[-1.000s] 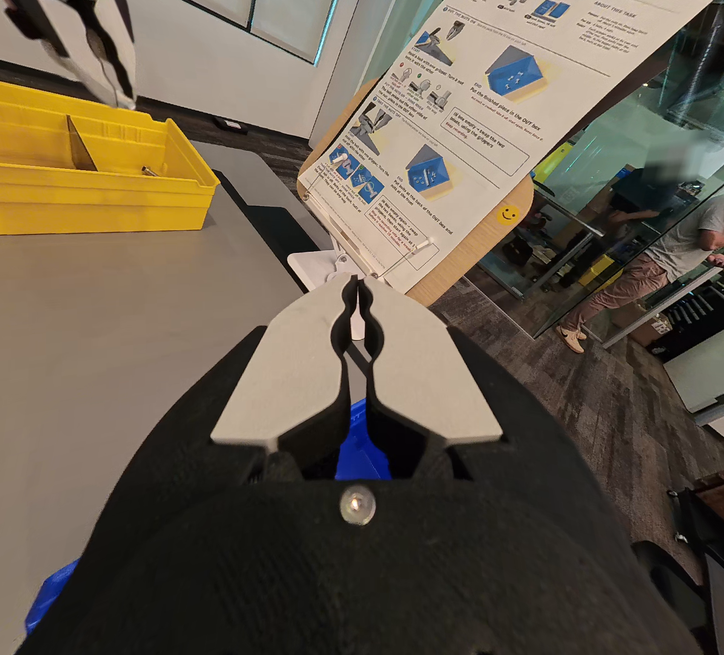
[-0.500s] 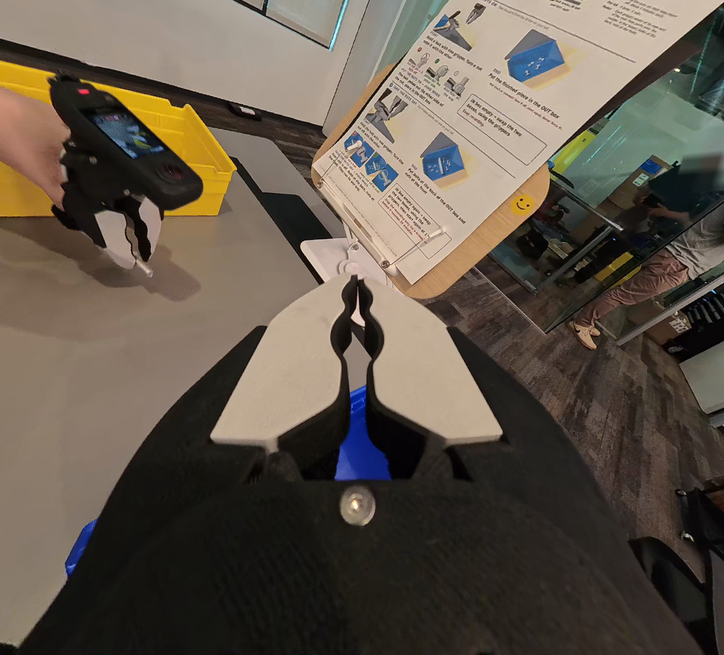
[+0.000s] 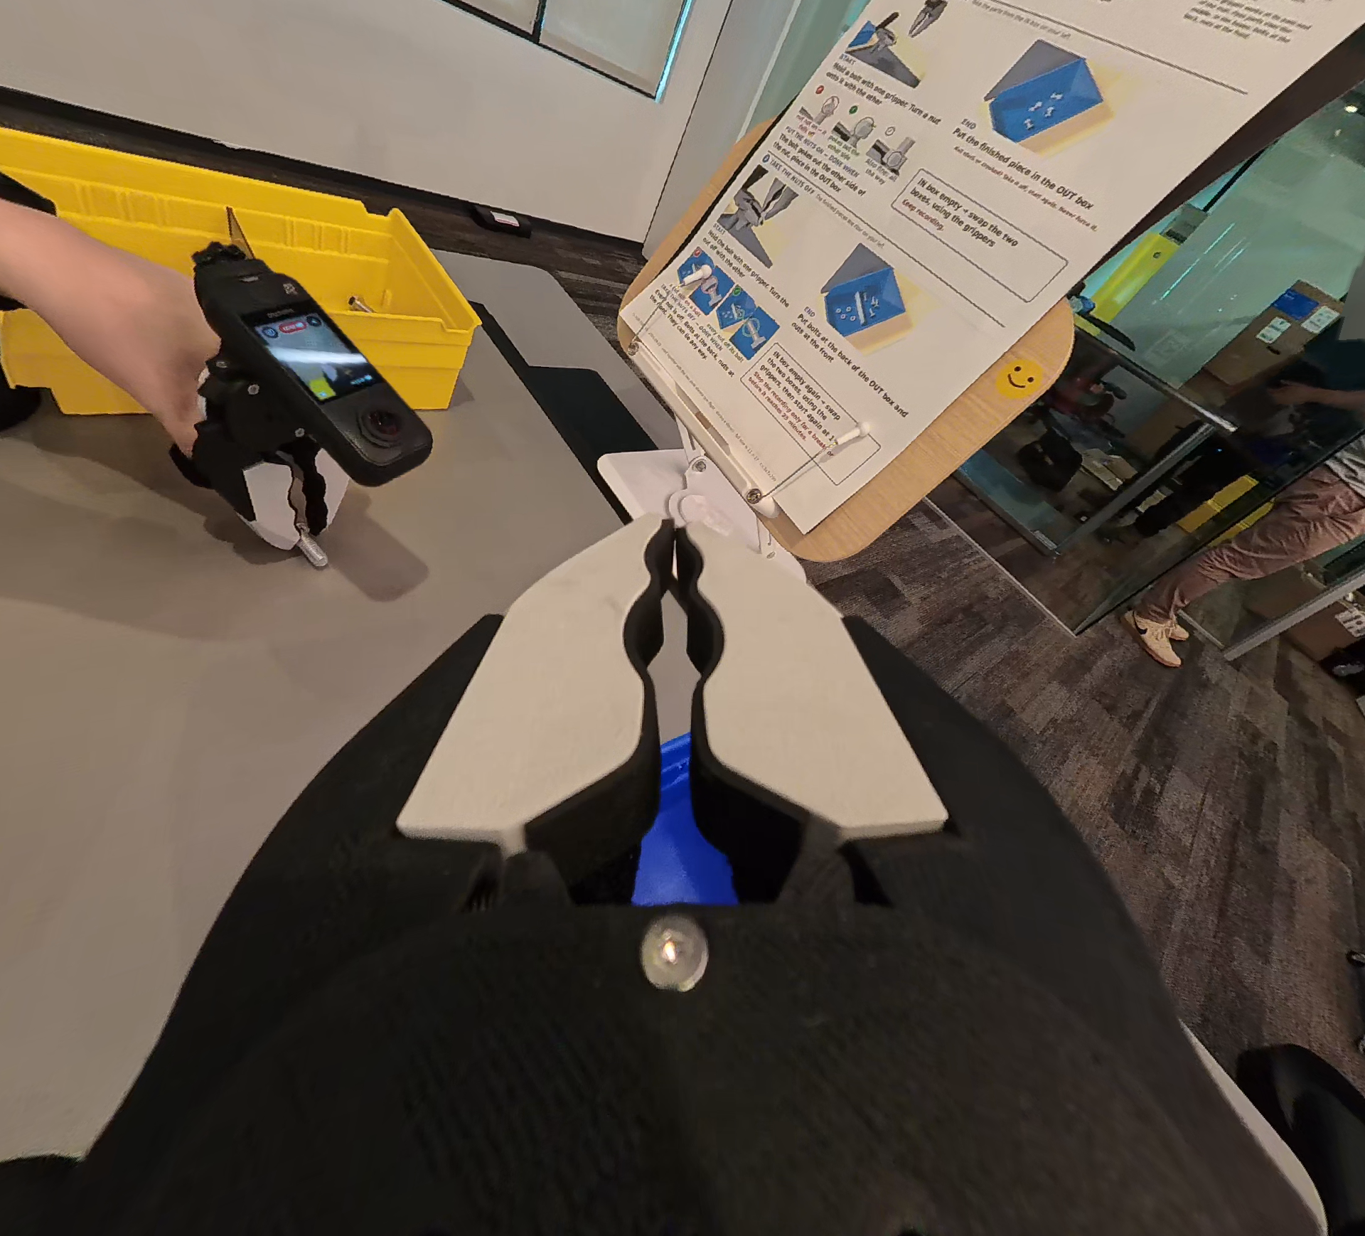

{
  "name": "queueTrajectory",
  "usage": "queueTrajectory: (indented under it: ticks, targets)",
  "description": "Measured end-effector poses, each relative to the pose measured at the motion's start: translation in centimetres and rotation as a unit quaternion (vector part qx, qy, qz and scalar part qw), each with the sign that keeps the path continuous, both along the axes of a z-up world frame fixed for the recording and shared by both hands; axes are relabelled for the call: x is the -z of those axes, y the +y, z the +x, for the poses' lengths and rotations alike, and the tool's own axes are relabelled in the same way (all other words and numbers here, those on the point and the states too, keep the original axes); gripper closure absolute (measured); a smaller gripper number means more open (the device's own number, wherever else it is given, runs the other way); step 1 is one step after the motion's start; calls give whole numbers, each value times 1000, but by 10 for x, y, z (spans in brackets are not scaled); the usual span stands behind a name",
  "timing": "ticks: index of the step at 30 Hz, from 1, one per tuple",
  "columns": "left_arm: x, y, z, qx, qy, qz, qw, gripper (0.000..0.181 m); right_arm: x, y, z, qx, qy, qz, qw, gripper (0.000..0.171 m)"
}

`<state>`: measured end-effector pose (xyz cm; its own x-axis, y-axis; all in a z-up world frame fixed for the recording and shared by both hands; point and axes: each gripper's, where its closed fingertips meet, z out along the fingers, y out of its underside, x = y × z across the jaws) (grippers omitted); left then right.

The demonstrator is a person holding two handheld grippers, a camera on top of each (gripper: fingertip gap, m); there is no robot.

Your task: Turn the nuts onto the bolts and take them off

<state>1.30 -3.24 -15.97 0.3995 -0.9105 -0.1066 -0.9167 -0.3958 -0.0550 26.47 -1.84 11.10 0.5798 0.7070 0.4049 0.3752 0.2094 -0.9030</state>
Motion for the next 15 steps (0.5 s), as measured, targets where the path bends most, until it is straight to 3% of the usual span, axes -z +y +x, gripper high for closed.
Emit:
queueTrajectory:
  ticks: [9,12,15]
  targets:
    - [-6,2,8,15,-29,17,999,162,8,-1,-8,-8,-20,-12,1000,170]
    - [-34,-4,14,3,-87,19,996,148,10,0,-8,-5,-25,-14,1000,170]
    - [-92,-8,-6,-12,-135,80,988,150,13,1,-5,0,-27,-19,999,170]
